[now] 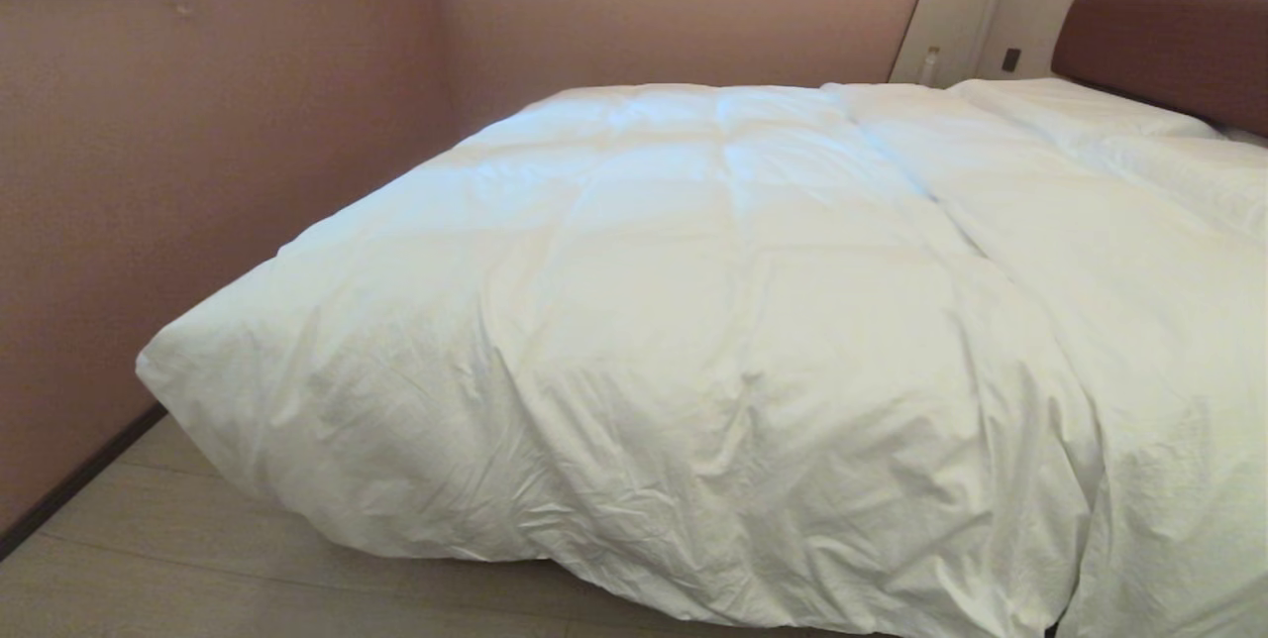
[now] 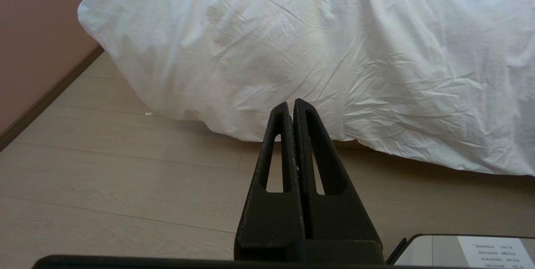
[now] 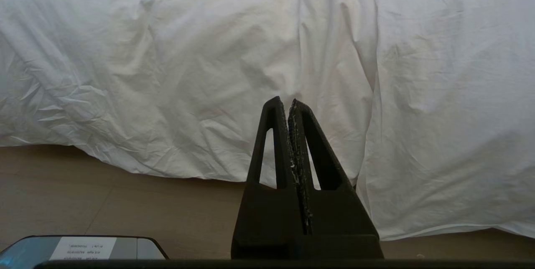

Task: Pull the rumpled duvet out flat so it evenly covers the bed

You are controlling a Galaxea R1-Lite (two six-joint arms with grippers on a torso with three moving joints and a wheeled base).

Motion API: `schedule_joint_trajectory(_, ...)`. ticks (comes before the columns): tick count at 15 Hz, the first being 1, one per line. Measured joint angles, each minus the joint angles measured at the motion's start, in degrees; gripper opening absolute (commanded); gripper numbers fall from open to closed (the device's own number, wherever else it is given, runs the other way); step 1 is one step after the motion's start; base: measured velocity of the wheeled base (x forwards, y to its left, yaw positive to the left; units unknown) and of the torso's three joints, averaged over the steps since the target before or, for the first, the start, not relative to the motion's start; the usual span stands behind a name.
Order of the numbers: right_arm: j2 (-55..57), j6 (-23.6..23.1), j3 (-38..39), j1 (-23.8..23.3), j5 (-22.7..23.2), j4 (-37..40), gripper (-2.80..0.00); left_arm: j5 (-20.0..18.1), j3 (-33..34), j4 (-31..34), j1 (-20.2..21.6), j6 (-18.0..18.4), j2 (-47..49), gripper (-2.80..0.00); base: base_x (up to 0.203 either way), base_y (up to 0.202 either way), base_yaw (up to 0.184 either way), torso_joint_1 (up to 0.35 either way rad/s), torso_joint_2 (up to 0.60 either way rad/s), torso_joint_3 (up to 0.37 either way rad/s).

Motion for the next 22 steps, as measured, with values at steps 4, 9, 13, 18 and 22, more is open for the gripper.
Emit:
schedule_joint_trajectory(4,0.00,-0.05,-0.02,0.00,0.00,0.00,-2.80,-0.10,0.02,0.02,-0.02,-0.06,0.00,-2.80,0.000,0.000,0.000,0.000,0.00,0.000)
schedule_joint_trajectory(9,0.00,-0.01,-0.04,0.00,0.00,0.00,-2.80,-0.18,0.05,0.01,-0.05,-0.15,0.00,-2.80,0.000,0.000,0.000,0.000,0.00,0.000)
schedule_joint_trajectory(13,0.00,-0.01,-0.04,0.00,0.00,0.01,-2.80,-0.20,0.05,0.02,-0.10,-0.13,0.00,-2.80,0.000,0.000,0.000,0.000,0.00,0.000)
schedule_joint_trajectory(18,0.00,-0.02,-0.02,-0.02,-0.02,0.02,-2.80,-0.11,0.05,-0.01,-0.07,-0.12,0.00,-2.80,0.001,0.089,-0.002,0.001,0.00,0.002)
schedule_joint_trajectory(22,0.00,0.00,-0.04,0.00,0.00,-0.01,-2.80,-0.10,0.05,0.02,-0.07,-0.12,0.00,-2.80,0.000,0.195,0.000,0.004,0.01,0.002)
